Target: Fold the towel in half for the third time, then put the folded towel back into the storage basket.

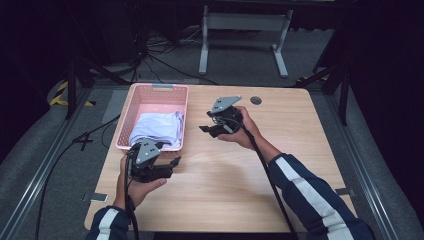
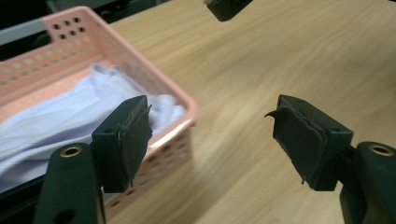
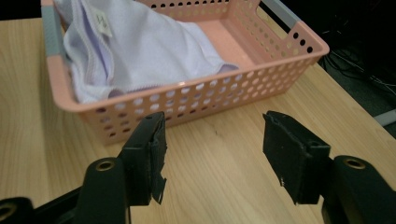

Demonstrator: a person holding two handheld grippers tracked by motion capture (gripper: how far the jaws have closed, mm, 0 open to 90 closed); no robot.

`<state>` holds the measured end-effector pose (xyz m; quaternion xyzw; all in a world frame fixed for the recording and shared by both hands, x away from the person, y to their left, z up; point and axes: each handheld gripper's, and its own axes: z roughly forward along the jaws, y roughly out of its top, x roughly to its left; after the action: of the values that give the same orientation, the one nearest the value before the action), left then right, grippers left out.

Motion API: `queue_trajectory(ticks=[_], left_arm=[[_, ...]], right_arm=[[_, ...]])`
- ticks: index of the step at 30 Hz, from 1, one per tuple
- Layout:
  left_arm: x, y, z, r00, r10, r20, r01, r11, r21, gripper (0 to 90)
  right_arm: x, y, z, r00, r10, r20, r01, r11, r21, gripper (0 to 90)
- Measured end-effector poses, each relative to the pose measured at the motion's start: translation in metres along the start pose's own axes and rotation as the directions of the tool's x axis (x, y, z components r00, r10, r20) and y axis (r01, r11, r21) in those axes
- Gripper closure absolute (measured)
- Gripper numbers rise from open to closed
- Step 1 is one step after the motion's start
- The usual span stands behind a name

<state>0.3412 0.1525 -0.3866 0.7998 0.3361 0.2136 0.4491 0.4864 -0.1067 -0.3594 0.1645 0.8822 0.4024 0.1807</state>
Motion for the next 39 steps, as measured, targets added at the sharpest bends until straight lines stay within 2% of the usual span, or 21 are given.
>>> queue_trajectory(ticks=[1,3,4,7,10,11,12,13,14,18,20,22,24,28,30,31,33,35,37,38,39], left_arm=[[0.0,0.0,0.0,1.0,0.0,0.0,0.0,1.0,0.0,27.6],[-0.011,0.0,0.004,0.9992,0.03,0.026,-0.03,0.9995,0.008,27.6],[-0.02,0.0,0.008,0.9974,0.054,0.048,-0.055,0.9983,0.019,27.8],[-0.031,-0.002,0.014,0.9928,0.096,0.072,-0.099,0.994,0.046,28.4],[-0.04,-0.008,0.025,0.9884,0.118,0.096,-0.125,0.9894,0.074,28.4],[-0.04,-0.008,0.025,0.9884,0.118,0.096,-0.125,0.9894,0.074,28.4],[-0.042,-0.01,0.03,0.9863,0.125,0.108,-0.135,0.9861,0.097,28.4],[-0.044,-0.012,0.033,0.9838,0.135,0.118,-0.148,0.9826,0.112,28.3],[-0.046,-0.014,0.037,0.9833,0.134,0.123,-0.149,0.9816,0.119,28.3],[-0.052,-0.023,0.05,0.977,0.145,0.157,-0.171,0.9701,0.172,28.3],[-0.055,-0.026,0.058,0.97,0.17,0.174,-0.204,0.9585,0.199,28.1],[-0.06,-0.028,0.064,0.9671,0.181,0.179,-0.217,0.9539,0.207,28.1],[-0.064,-0.03,0.07,0.9597,0.202,0.196,-0.244,0.944,0.222,27.8],[-0.067,-0.035,0.08,0.9528,0.183,0.242,-0.239,0.944,0.227,26.6],[-0.067,-0.037,0.085,0.9494,0.177,0.26,-0.24,0.9413,0.237,25.4],[-0.068,-0.038,0.088,0.9478,0.167,0.271,-0.234,0.9435,0.235,25.1],[-0.069,-0.04,0.093,0.944,0.152,0.293,-0.226,0.9446,0.238,24.5],[-0.069,-0.04,0.097,0.942,0.139,0.306,-0.214,0.9494,0.23,21.5],[-0.068,-0.042,0.1,0.9376,0.139,0.319,-0.212,0.955,0.207,20.0],[-0.067,-0.042,0.101,0.9381,0.133,0.32,-0.204,0.9577,0.202,17.9],[-0.067,-0.042,0.103,0.9355,0.136,0.326,-0.208,0.9579,0.198,16.4]], right_arm=[[0.0,0.0,0.0,1.0,0.0,0.0,0.0,1.0,0.0,39.3],[0.0,-0.017,-0.02,0.9999,-0.01,-0.005,0.01,1.0,0.011,38.2],[0.0,-0.023,-0.026,0.9999,-0.01,-0.001,0.01,1.0,0.02,37.7],[0.001,-0.043,-0.044,0.9997,-0.023,-0.002,0.023,0.999,0.045,36.7],[0.002,-0.069,-0.064,0.9999,-0.013,-0.006,0.013,0.998,0.065,35.6],[0.002,-0.069,-0.064,0.9999,-0.013,-0.006,0.013,0.998,0.065,35.6],[0.004,-0.09,-0.079,1.0,0.001,0.002,-0.001,0.997,0.073,35.6],[0.005,-0.099,-0.086,0.9999,0.004,0.014,-0.005,0.997,0.082,35.5],[0.005,-0.099,-0.086,0.9999,0.004,0.014,-0.005,0.997,0.082,35.5],[0.01,-0.136,-0.112,0.9983,0.019,0.054,-0.024,0.995,0.101,34.8],[0.014,-0.157,-0.125,0.9972,0.026,0.07,-0.034,0.993,0.117,34.6],[0.019,-0.173,-0.135,0.9952,0.039,0.09,-0.05,0.99,0.133,34.2],[0.023,-0.19,-0.143,0.9932,0.055,0.103,-0.069,0.988,0.138,33.4],[0.03,-0.221,-0.157,0.9877,0.101,0.12,-0.119,0.981,0.155,32.0],[0.032,-0.235,-0.162,0.9845,0.13,0.118,-0.147,0.977,0.154,31.2],[0.034,-0.241,-0.164,0.9827,0.134,0.128,-0.153,0.976,0.154,31.2],[0.035,-0.254,-0.167,0.9746,0.196,0.109,-0.21,0.967,0.146,29.8],[0.034,-0.265,-0.174,0.9622,0.252,0.102,-0.263,0.959,0.105,27.2],[0.034,-0.272,-0.179,0.9563,0.273,0.105,-0.282,0.956,0.085,25.7],[0.034,-0.275,-0.18,0.9573,0.271,0.102,-0.279,0.957,0.076,25.2],[0.035,-0.275,-0.181,0.9572,0.272,0.098,-0.28,0.957,0.078,24.9]])
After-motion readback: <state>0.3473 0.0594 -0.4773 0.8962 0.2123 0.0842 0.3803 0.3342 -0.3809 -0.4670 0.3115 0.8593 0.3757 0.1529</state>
